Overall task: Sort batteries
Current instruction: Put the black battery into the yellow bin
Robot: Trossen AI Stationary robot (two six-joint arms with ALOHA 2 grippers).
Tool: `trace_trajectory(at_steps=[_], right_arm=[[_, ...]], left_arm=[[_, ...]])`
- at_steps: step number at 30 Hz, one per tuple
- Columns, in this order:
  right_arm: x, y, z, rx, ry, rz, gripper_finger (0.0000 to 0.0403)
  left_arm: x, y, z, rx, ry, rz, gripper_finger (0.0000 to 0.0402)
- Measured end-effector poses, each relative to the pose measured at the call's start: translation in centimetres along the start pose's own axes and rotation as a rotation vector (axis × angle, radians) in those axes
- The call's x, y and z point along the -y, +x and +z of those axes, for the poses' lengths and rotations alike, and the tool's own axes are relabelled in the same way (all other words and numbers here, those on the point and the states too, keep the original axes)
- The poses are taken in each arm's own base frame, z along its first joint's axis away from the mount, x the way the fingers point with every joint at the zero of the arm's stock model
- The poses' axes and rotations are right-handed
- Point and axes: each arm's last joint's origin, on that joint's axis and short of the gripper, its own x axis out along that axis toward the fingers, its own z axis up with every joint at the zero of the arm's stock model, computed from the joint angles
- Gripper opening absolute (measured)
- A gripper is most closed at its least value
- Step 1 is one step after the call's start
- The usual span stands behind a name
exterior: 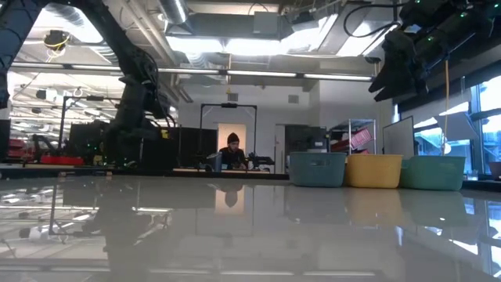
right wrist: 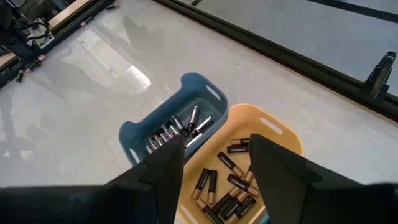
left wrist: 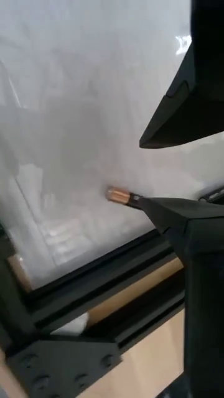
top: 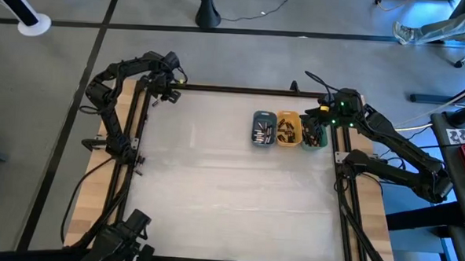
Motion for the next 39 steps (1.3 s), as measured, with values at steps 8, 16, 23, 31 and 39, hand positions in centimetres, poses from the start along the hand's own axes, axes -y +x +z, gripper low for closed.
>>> trace_trajectory(at_steps=[8,16,23,31,39], right_arm=[[0.0,0.0,0.0,0.000,0.000,0.000,0.0183],[0.0,0.0,0.0,0.000,-0.004,0.000,0.0183],[0.0,0.0,0.0,0.004,-0.006,0.001,0.0183],[0.0,0.0,0.0,0.004,0.012,0.001,0.0183],[0.0,0.0,0.1,0.004,0.013,0.001,0.0183]], left_arm=[[-0.1,0.1,-0.2,-0.026,0.011,-0.060,0.0127],[0.9,-0.2,0.0,-0.001,0.100,-0.167,0.0127],[1.8,-0.4,-0.1,0.031,0.398,-0.156,0.0127],[1.4,-0.5,0.0,0.009,0.510,0.152,0.0127],[1.0,-0.4,0.1,0.010,0.457,0.149,0.0127]])
